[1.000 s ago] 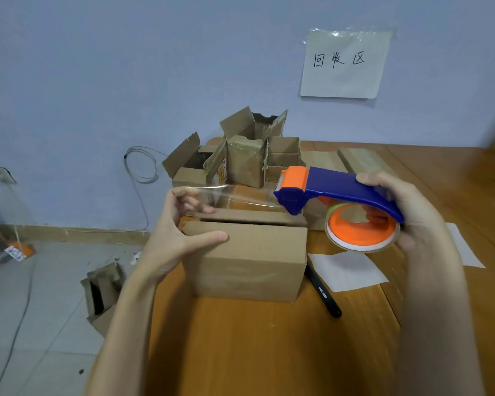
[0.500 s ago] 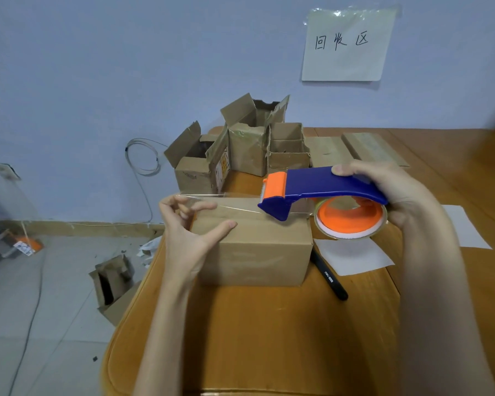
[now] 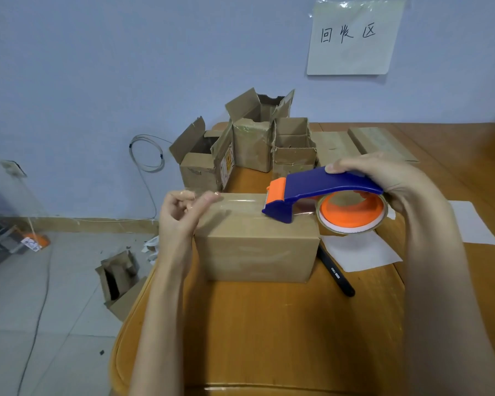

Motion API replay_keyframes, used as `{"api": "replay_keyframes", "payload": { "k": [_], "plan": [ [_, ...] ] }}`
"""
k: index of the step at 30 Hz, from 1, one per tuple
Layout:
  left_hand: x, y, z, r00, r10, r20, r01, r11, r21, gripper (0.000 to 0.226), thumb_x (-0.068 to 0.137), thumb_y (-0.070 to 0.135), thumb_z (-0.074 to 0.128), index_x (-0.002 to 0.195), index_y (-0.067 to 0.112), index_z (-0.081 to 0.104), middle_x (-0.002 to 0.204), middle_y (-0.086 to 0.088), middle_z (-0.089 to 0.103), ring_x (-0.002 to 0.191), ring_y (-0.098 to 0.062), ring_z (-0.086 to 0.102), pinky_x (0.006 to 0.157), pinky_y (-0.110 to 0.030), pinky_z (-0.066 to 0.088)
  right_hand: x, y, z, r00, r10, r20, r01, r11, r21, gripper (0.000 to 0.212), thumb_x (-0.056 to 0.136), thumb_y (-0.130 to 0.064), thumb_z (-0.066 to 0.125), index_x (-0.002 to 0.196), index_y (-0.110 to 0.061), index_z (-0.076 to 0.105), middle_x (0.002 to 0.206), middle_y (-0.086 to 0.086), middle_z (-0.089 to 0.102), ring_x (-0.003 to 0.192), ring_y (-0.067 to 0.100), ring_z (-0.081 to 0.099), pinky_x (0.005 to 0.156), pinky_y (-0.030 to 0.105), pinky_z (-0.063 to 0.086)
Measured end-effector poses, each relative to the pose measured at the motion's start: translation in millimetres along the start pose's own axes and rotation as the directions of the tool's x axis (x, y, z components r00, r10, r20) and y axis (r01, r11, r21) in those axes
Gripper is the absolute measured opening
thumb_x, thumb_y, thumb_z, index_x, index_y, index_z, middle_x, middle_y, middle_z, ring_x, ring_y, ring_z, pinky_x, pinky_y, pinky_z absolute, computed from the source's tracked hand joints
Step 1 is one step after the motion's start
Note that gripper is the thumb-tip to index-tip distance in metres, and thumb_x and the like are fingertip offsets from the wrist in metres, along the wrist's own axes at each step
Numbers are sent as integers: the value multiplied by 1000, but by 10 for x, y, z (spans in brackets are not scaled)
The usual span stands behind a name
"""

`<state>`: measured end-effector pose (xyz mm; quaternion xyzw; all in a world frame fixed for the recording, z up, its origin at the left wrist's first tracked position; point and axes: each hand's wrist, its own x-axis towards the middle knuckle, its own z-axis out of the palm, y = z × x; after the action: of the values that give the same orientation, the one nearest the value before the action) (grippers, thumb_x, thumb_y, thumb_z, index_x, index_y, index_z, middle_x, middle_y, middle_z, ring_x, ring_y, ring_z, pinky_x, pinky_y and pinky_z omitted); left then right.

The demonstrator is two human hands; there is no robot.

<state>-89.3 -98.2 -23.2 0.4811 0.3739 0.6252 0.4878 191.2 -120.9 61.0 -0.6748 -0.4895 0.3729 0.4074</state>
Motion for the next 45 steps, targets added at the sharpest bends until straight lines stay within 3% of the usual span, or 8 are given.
{"api": "replay_keyframes", "payload": {
  "k": [4, 8, 11, 19, 26, 31, 36, 45],
  "plan": [
    [52, 13, -65, 975, -78, -210, 101, 990, 103, 29, 97, 17, 48, 70, 12, 57, 71, -3, 63, 81, -13, 65, 92, -35, 48, 26, -35, -3, 1000, 1, 23, -1, 1000, -30, 51, 58, -43, 82, 96, -10, 75, 85, 10, 73, 69, 19, 64, 62, 27, 47],
    [29, 56, -103, 961, -35, -273, 159, 880, 448, 38, 94, 14, 49, 57, 11, 56, 72, -11, 63, 66, 4, 57, 75, -7, 36, 41, -16, -18, 1000, 3, 16, -3, 1000, -31, 44, 67, -39, 77, 97, -8, 74, 86, 12, 72, 68, 18, 62, 61, 26, 46],
    [56, 5, -121, 946, 20, -323, 199, 752, 628, 38, 91, 21, 51, 56, 14, 61, 73, 0, 69, 84, -16, 62, 92, -36, 44, 39, 25, -25, 1000, 9, 8, -9, 1000, -15, 45, 64, -39, 77, 95, -7, 74, 85, 12, 71, 66, 17, 61, 60, 25, 45],
    [97, 33, -130, 966, -192, -176, 249, 489, 836, 23, 96, 37, 53, 77, 38, 64, 121, -4, 66, 122, -30, 51, 105, -47, 38, 3, 35, -15, 1000, 12, -7, -12, 1000, -22, 31, 70, -37, 76, 88, -12, 74, 83, 10, 71, 67, 17, 60, 60, 25, 44],
    [163, 111, -177, 959, -284, -28, 129, 344, 930, 38, 97, 50, 43, 106, 22, 67, 109, -9, 68, 102, -28, 59, 88, -45, 50, -21, 24, -16, 1000, 28, -13, -29, 999, -35, 30, 73, -37, 75, 90, -13, 74, 80, 7, 71, 65, 15, 61, 60, 24, 45],
    [128, 37, -228, 947, -313, -76, 202, 392, 898, 43, 89, 25, 65, 128, 14, 49, 116, -17, 59, 96, -25, 57, 88, -44, 50, -4, -7, -13, 1000, 9, -4, -10, 999, -41, 40, 68, -40, 76, 97, -12, 75, 83, 9, 73, 66, 15, 62, 58, 23, 46],
    [59, 205, 84, 984, 78, -160, 67, 669, 741, 29, 97, 21, 53, 125, 14, 59, 121, 2, 60, 104, -10, 53, 85, -27, 40, -17, -24, -88, 999, -39, -11, 36, 980, -196, 39, 72, -48, 75, 75, -10, 67, 80, 4, 68, 71, 13, 61, 64, 25, 46],
    [99, -1, 662, 962, -107, 251, -244, 79, 967, 40, 103, 40, 24, 125, 23, 52, 131, -2, 54, 127, -25, 42, 112, -49, 26, -179, 18, 106, 986, -156, -63, 115, 898, -424, 54, 73, -68, 63, 95, -19, 62, 90, -4, 63, 83, 14, 59, 75, 31, 51]
  ]
}}
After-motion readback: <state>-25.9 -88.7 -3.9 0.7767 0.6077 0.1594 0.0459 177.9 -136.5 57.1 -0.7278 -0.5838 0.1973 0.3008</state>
